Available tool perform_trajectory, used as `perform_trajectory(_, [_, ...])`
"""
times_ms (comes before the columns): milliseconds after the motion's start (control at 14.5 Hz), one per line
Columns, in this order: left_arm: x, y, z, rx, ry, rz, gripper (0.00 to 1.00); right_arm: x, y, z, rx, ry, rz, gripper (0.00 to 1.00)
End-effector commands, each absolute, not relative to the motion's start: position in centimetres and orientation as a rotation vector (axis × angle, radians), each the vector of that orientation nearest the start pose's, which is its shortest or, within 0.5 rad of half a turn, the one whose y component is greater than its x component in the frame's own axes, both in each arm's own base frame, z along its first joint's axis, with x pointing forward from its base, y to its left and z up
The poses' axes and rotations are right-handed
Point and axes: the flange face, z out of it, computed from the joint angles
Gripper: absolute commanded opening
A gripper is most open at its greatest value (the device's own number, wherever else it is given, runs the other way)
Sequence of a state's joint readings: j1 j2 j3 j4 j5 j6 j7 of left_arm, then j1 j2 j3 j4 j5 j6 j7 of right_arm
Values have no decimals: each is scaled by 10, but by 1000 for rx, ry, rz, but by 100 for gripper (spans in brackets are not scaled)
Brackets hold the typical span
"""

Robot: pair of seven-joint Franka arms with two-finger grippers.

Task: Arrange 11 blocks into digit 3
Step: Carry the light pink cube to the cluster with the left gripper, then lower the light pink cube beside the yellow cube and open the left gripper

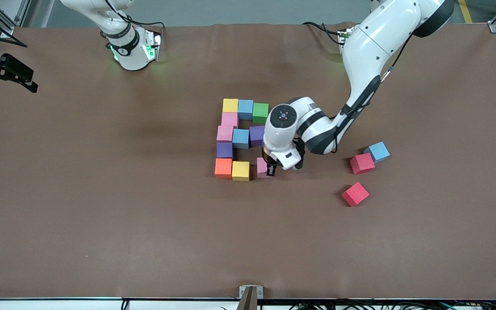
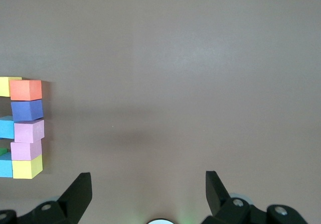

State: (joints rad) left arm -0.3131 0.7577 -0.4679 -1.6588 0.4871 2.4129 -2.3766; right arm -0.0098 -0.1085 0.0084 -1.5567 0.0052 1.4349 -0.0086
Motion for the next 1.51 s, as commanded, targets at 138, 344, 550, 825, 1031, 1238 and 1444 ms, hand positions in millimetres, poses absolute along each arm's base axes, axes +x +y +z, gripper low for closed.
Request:
perform_trajectory(138, [523, -472, 197, -2589, -1960, -45, 28, 505, -3, 678, -3134, -19, 19, 100])
perform_trajectory(344, [527, -471, 195, -2605, -1944, -40, 28, 506, -4, 678, -3134, -16, 17, 100])
perform_trajectory(550, [547, -456, 189, -2570, -1984, -78, 28, 506, -3, 679, -3134, -19, 7, 100])
perform_trajectory(825, [550, -455, 191, -2564, -1999, -79, 28, 506, -6, 681, -3134, -14, -7, 100])
perform_trajectory(1031, [543, -464, 189, -2574, -1985, -66, 28, 509, -10, 682, -3138, -3, -24, 100])
perform_trajectory(1238, [542, -474, 190, -2587, -1985, -61, 28, 506, -11, 680, -3136, 4, 4, 100])
perform_trajectory(1444, [542, -475, 191, -2591, -1983, -64, 28, 506, -16, 678, -3133, 20, 21, 100])
